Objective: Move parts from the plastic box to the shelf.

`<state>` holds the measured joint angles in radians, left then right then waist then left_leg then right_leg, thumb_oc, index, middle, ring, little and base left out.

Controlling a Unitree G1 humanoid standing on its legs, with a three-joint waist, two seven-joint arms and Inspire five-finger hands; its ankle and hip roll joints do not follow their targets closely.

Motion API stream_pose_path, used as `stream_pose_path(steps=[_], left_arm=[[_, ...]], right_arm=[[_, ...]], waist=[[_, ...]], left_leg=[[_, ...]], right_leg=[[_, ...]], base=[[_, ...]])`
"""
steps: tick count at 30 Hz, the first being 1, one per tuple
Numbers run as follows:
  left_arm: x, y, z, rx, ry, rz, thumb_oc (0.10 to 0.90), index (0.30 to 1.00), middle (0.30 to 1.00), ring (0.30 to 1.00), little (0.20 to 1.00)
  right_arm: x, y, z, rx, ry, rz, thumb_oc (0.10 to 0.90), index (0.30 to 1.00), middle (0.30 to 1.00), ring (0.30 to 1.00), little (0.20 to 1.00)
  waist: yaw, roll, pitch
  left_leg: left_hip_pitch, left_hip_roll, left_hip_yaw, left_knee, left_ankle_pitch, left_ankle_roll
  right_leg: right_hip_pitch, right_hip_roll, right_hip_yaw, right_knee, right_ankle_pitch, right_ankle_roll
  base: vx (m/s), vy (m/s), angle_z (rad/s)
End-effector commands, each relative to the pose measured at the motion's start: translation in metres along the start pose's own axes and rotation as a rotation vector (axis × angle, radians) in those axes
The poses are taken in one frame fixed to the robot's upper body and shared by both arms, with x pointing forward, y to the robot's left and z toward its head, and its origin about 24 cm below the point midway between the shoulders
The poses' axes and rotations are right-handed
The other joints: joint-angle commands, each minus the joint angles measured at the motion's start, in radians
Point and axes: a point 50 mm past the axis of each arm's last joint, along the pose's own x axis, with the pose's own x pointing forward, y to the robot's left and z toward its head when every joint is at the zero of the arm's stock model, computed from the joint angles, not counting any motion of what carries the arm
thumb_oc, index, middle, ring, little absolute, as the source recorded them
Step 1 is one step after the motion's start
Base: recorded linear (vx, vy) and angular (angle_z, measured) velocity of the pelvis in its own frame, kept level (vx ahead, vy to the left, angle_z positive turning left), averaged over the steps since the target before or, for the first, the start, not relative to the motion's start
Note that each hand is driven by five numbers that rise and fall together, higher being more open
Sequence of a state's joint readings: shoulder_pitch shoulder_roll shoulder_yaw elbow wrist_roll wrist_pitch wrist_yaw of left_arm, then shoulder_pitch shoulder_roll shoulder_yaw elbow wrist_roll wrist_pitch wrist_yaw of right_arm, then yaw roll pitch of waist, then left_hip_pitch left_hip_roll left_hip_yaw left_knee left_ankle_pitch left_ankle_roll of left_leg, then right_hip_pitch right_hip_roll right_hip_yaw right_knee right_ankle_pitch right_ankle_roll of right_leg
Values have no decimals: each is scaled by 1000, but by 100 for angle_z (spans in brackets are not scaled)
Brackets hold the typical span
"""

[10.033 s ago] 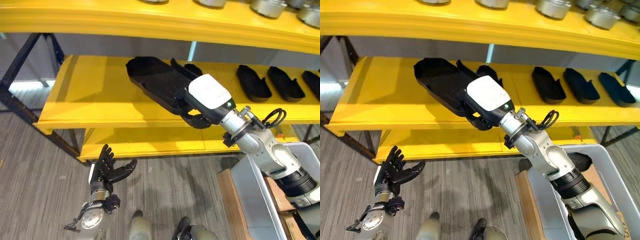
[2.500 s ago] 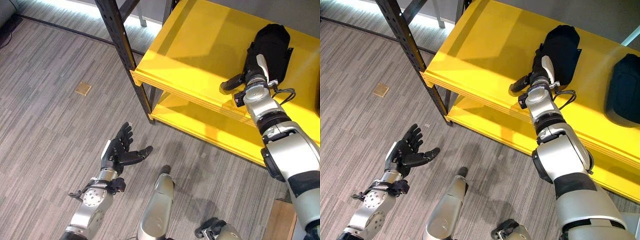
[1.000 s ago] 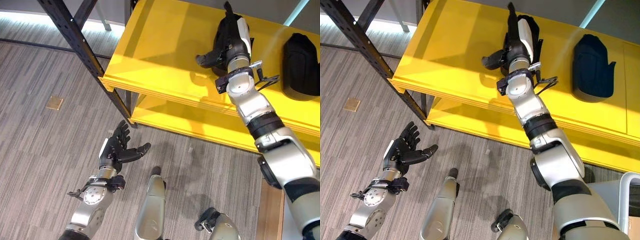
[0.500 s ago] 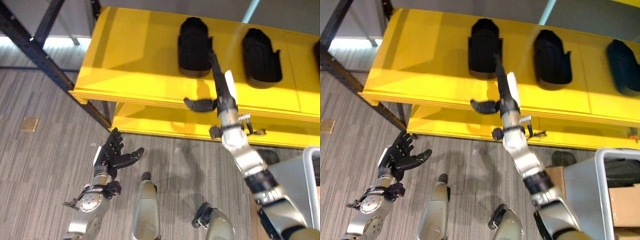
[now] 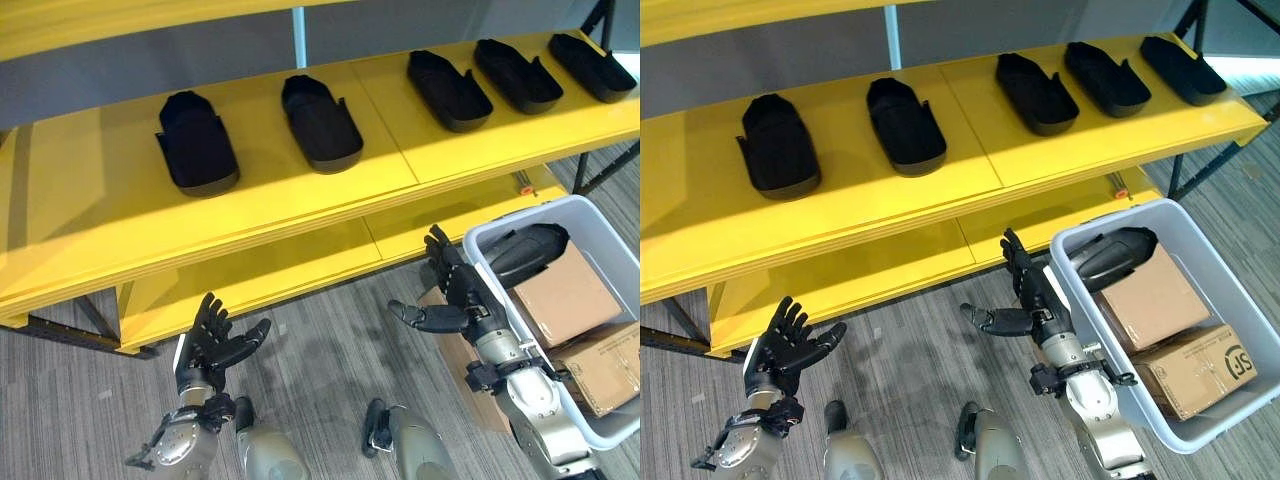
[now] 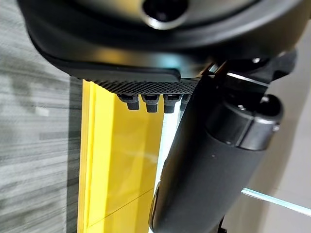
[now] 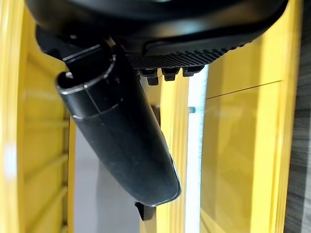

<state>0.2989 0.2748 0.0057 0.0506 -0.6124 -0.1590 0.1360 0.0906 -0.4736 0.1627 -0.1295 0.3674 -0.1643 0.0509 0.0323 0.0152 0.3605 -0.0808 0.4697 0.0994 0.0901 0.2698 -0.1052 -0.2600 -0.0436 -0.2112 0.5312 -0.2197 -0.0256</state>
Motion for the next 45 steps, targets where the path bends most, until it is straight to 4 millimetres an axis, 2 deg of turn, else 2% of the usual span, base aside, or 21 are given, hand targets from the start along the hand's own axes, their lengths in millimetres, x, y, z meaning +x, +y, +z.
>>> stream_pose_path(steps=[1,2,3,5,6,7,8,13,18,21,31,33,34,35,36,37,38,41,43,44,45], left_arm=[[6,-8,30,37,-182,-83,900,1000,1000,1000,1000],[6,-9,29,29,-180,-85,900,1000,1000,1000,1000],[6,-14,29,22,-184,-105,900,1000,1000,1000,1000],[6,-14,30,20,-187,-107,900,1000,1000,1000,1000],[6,-17,28,27,-185,-117,900,1000,1000,1000,1000],[5,-19,26,19,-177,-123,900,1000,1000,1000,1000],[3,-18,24,13,-171,-118,900,1000,1000,1000,1000],[0,-15,20,28,-152,-117,900,1000,1000,1000,1000],[-6,-9,16,29,-135,-93,900,1000,1000,1000,1000],[-10,-4,13,40,-121,-77,900,1000,1000,1000,1000],[-12,-3,11,66,-102,-90,900,1000,1000,1000,1000],[-9,-5,13,94,-104,-113,900,1000,1000,1000,1000],[-5,-6,18,128,-120,-123,900,1000,1000,1000,1000],[-3,-7,19,145,-121,-121,900,1000,1000,1000,1000],[0,-10,23,146,-138,-131,900,1000,1000,1000,1000],[1,-12,23,142,-142,-133,900,1000,1000,1000,1000],[1,-13,23,136,-144,-127,900,1000,1000,1000,1000],[0,-11,24,110,-149,-111,900,1000,1000,1000,1000],[1,-10,26,106,-156,-106,900,1000,1000,1000,1000],[4,-11,32,97,-179,-98,900,1000,1000,1000,1000],[6,-11,34,93,-192,-95,900,1000,1000,1000,1000]], right_arm=[[21,1,52,77,-317,13,900,1000,1000,1000,1000],[20,3,49,73,-302,40,900,1000,1000,1000,1000],[16,2,44,57,-275,30,900,1000,1000,1000,1000],[16,2,42,58,-269,26,900,1000,1000,1000,1000],[14,3,38,71,-258,12,900,1000,1000,1000,1000],[12,3,39,65,-261,7,900,1000,1000,1000,1000],[7,2,34,96,-243,-1,900,1000,1000,1000,1000],[-4,-1,25,124,-207,-52,900,1000,1000,1000,1000],[-6,4,16,144,-170,-54,900,1000,1000,1000,1000],[-11,6,8,180,-134,-55,900,1000,1000,1000,1000],[-13,10,5,164,-112,-51,900,1000,1000,1000,1000],[-15,11,5,170,-107,-48,900,1000,1000,1000,1000],[-16,13,6,186,-116,-60,900,1000,1000,1000,1000],[-16,14,4,196,-113,-69,900,1000,1000,1000,1000],[-13,16,6,196,-120,-65,900,1000,1000,1000,1000],[-10,19,6,206,-124,-57,900,1000,1000,1000,1000],[-9,21,6,213,-124,-49,900,1000,1000,1000,1000],[-3,27,5,204,-116,-25,900,1000,1000,1000,1000],[1,28,6,195,-123,-15,900,1000,1000,1000,1000],[5,31,13,185,-150,-4,900,1000,1000,1000,1000],[6,31,15,186,-160,-5,900,1000,1000,1000,1000]], waist=[[17,-16,-68],[20,-24,-70],[14,-35,-75],[6,-34,-83],[-9,-24,-98],[-17,-17,-105],[-27,-13,-119],[-37,-18,-137],[-26,-23,-169],[-15,-39,-187],[-1,-70,-193],[-1,-83,-180],[-8,-95,-137],[-7,-93,-114],[-15,-74,-77],[-8,-66,-63],[12,-60,-52],[49,-48,-61],[57,-49,-63],[72,-58,-67],[77,-66,-66]], left_leg=[[-136,-127,-151,33,44,-20],[-129,-188,-152,84,-39,-5],[-141,-282,-107,207,-172,15],[-143,-298,-83,232,-206,25],[-113,-324,-61,188,-239,36],[-72,-326,-46,145,-276,45],[-44,-331,-48,83,-274,52],[3,-349,-42,-3,-272,58],[52,-368,-21,-103,-259,66],[77,-383,-14,-165,-244,71],[87,-425,-7,-157,-279,106],[87,-442,-5,-134,-304,124],[86,-458,17,-74,-347,154],[91,-458,36,-48,-366,163],[91,-454,50,-5,-386,176],[97,-454,66,9,-399,181],[113,-461,94,19,-422,185],[151,-443,146,13,-458,164],[149,-425,168,18,-455,152],[135,-392,198,38,-453,129],[130,-382,204,63,-461,119]], right_leg=[[154,-59,23,-224,30,76],[170,-68,23,-267,59,82],[203,-81,11,-334,83,83],[206,-83,3,-356,95,85],[212,-82,1,-382,112,98],[214,-89,0,-375,114,109],[213,-92,5,-383,128,116],[235,-126,3,-415,166,146],[257,-160,-10,-471,215,179],[269,-185,-25,-497,244,196],[268,-239,-32,-485,292,233],[262,-266,-38,-449,310,246],[199,-298,-11,-331,355,258],[159,-308,-13,-270,379,263],[106,-327,-24,-183,422,266],[88,-347,-64,-155,430,264],[99,-408,-175,-151,452,265],[178,-508,-374,-256,499,287],[195,-516,-392,-321,531,287],[209,-516,-370,-427,562,287],[213,-522,-367,-450,577,287]], base=[[-42,-91,-31],[-52,-108,-22],[-53,-60,-25],[-17,37,-14],[55,170,20],[89,236,37],[82,197,23],[37,143,-1],[25,135,8],[5,121,6],[2,102,2],[-22,244,-4],[-78,323,-6],[-159,379,-13],[-106,272,-74],[-61,284,-96],[74,184,-108],[93,-12,-112],[9,-188,-96],[48,-269,-89],[48,-269,-89]])
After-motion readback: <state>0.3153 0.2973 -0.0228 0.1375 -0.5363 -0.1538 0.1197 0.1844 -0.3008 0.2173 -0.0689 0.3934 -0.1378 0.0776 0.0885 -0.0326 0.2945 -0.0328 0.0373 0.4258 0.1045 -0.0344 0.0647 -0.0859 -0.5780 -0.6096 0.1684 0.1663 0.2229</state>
